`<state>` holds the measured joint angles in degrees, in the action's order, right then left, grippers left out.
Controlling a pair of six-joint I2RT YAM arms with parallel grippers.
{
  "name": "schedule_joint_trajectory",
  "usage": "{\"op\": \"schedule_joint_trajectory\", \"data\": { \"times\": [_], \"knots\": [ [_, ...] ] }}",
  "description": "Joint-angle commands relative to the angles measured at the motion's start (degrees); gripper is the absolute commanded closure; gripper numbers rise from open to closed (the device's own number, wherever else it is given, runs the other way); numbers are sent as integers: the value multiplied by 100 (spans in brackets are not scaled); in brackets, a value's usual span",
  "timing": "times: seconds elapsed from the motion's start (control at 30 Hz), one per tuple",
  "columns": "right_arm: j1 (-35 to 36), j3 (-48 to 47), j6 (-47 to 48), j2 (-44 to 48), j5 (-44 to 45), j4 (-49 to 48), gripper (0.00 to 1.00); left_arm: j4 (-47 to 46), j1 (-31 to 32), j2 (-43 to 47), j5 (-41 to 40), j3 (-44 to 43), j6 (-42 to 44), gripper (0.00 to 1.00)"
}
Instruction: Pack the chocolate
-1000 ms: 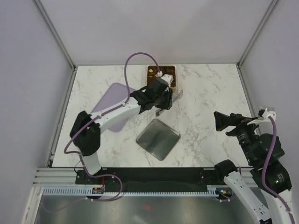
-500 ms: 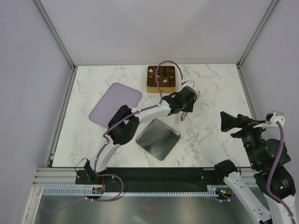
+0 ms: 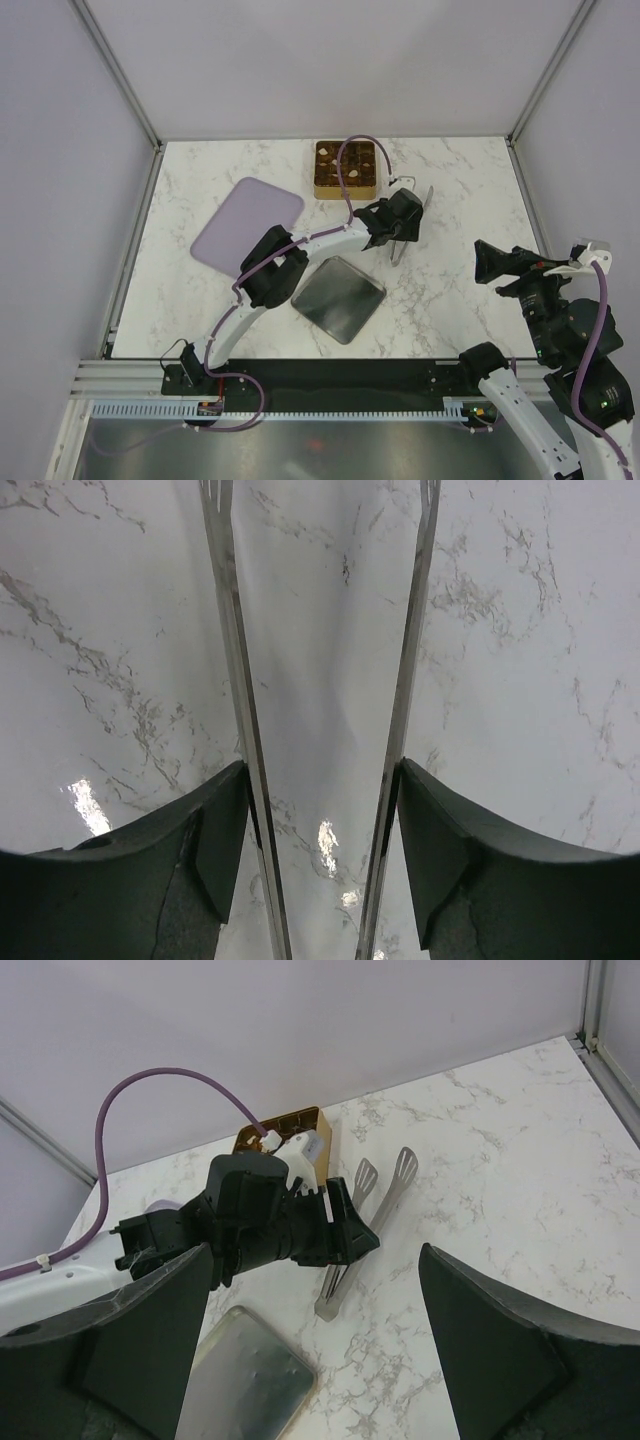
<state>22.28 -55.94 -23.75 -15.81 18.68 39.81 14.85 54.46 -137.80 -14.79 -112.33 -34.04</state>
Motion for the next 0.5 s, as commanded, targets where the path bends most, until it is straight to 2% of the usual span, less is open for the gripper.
{"op": "schedule_joint_trajectory", "data": {
  "times": [0.0, 0.13, 0.47],
  "knots": [
    [22, -92, 90, -27, 154, -26, 8, -264, 21, 68, 28, -202, 99, 33],
    [22, -92, 107, -45, 206, -17, 8, -97, 21, 341, 37, -26, 196, 23],
    [22, -110, -33, -124, 198, -9, 8, 141, 21, 1342, 195, 677, 460, 14]
  ]
}}
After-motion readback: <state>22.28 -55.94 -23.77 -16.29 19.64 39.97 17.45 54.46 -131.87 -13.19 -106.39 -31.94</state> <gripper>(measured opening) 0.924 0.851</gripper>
